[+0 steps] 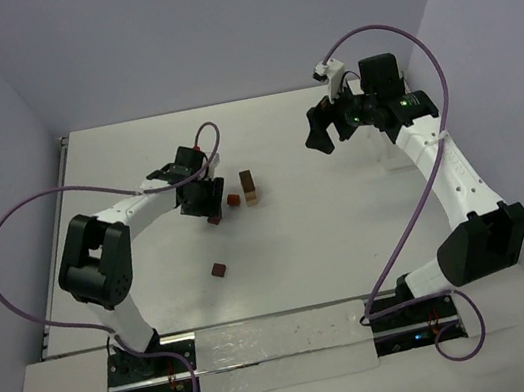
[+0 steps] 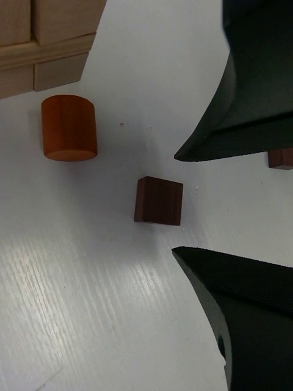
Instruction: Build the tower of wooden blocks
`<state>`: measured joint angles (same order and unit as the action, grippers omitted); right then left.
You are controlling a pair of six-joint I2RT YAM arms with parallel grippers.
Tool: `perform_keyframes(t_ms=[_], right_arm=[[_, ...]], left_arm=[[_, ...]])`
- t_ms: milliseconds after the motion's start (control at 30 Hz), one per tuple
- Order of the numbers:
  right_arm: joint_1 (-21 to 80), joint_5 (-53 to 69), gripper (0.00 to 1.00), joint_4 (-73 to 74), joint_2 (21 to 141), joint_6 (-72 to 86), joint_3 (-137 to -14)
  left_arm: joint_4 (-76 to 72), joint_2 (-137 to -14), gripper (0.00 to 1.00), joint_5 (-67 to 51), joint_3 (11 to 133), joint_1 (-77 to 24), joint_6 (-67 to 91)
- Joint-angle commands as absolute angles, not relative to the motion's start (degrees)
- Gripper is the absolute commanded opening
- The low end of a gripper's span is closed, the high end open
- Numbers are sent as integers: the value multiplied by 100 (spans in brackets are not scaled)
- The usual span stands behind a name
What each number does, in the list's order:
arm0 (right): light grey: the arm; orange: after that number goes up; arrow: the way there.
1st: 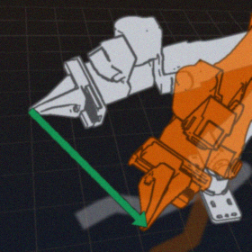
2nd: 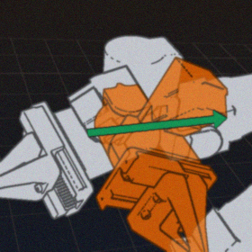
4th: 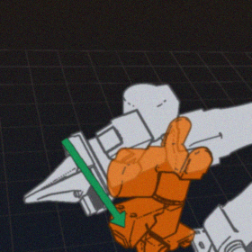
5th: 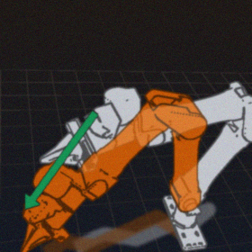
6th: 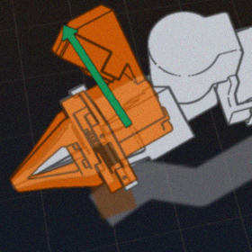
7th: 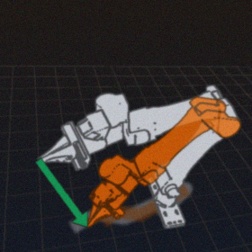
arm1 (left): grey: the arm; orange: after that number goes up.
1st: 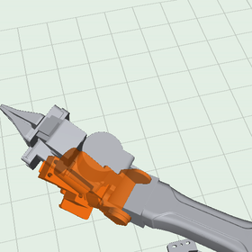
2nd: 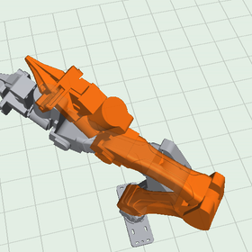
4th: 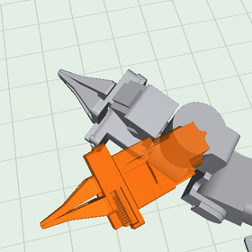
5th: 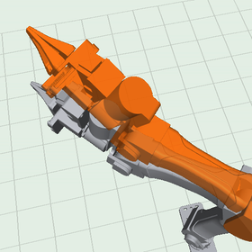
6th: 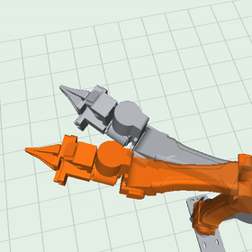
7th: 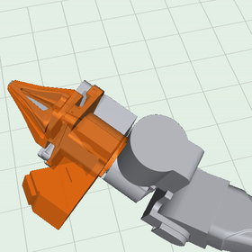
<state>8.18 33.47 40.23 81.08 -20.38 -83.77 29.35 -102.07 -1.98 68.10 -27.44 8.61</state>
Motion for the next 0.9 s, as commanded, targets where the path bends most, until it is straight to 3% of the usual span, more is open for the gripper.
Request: perform_keyframes(t_ms=[0,233,633,700,833,867], right_arm=[[765,3477,100,3850,8179,-1995,-8525],[756,3498,100,3867,8218,-2004,-8552],[751,3546,100,3916,8231,-2009,-8587],[754,3542,100,3913,8219,-2013,-8594],[750,3557,100,3914,8212,-1937,-8643],[756,3574,100,3923,8221,-1922,-8654]], left_arm=[[2775,-10405,63,-214,7137,-2932,949],[2751,-10573,61,-150,7137,-2988,992],[2914,-10806,42,63,7304,-2988,1134],[2961,-10745,34,219,7297,-2988,1148],[3120,-10389,3,451,7333,-2988,1216],[3178,-10245,0,495,7376,-2985,1279]])
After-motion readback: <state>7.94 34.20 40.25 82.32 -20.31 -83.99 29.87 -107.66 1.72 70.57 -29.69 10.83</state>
